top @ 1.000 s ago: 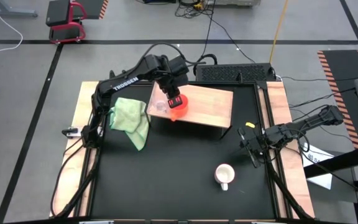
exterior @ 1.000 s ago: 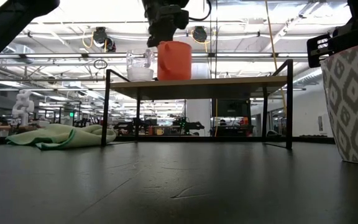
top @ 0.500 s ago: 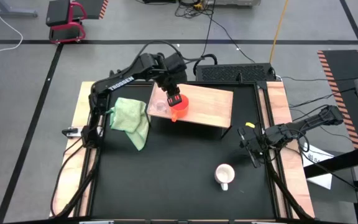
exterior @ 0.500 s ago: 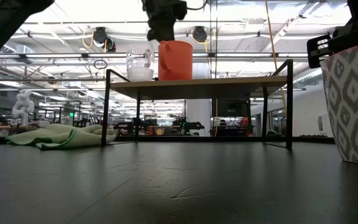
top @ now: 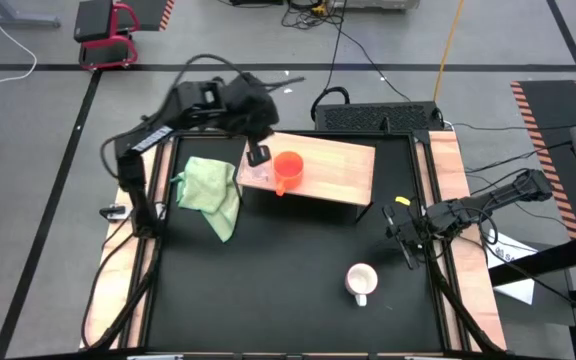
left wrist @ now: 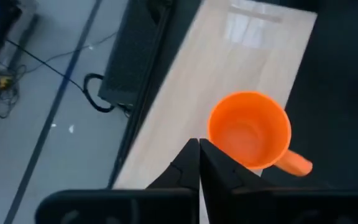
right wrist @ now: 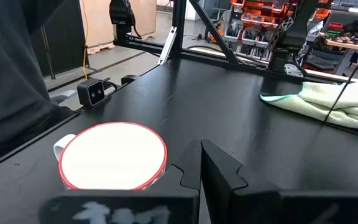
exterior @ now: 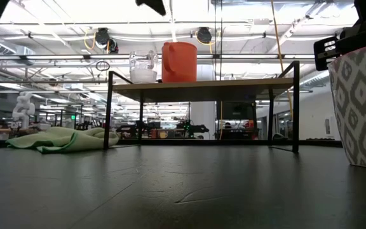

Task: Stack small to large cups/mugs on shelf
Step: Put the white mug on the shelf

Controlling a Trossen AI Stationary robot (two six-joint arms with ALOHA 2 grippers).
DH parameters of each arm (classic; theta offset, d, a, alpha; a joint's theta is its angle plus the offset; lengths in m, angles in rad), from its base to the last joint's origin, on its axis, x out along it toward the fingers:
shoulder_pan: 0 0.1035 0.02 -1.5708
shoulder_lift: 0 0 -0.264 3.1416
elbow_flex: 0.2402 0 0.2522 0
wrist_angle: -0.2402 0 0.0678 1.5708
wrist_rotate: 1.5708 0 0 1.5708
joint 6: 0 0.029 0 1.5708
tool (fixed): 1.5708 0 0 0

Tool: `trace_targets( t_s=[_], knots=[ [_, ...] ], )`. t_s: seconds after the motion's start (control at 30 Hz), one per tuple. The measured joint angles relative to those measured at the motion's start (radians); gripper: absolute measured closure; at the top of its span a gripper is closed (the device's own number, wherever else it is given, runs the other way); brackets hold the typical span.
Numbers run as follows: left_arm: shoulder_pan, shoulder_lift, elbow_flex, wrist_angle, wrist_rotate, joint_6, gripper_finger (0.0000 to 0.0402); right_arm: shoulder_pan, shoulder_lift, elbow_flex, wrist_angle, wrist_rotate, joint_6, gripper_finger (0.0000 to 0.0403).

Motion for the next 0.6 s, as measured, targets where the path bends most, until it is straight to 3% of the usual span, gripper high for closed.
trace_targets(
  t_s=[0.4, 0.6],
  knots=[
    [-0.003, -0.143, -0.004, 0.015, -0.008, -0.006, 0.04, 0.0, 0.0, 0.0, 0.0, 0.0, 0.009, 0.0403],
    [0.046, -0.251, -0.15, 0.059, -0.063, -0.014, 0.0401, 0.0, 0.0, 0.0, -0.003, 0.0, 0.027, 0.0403]
  ],
)
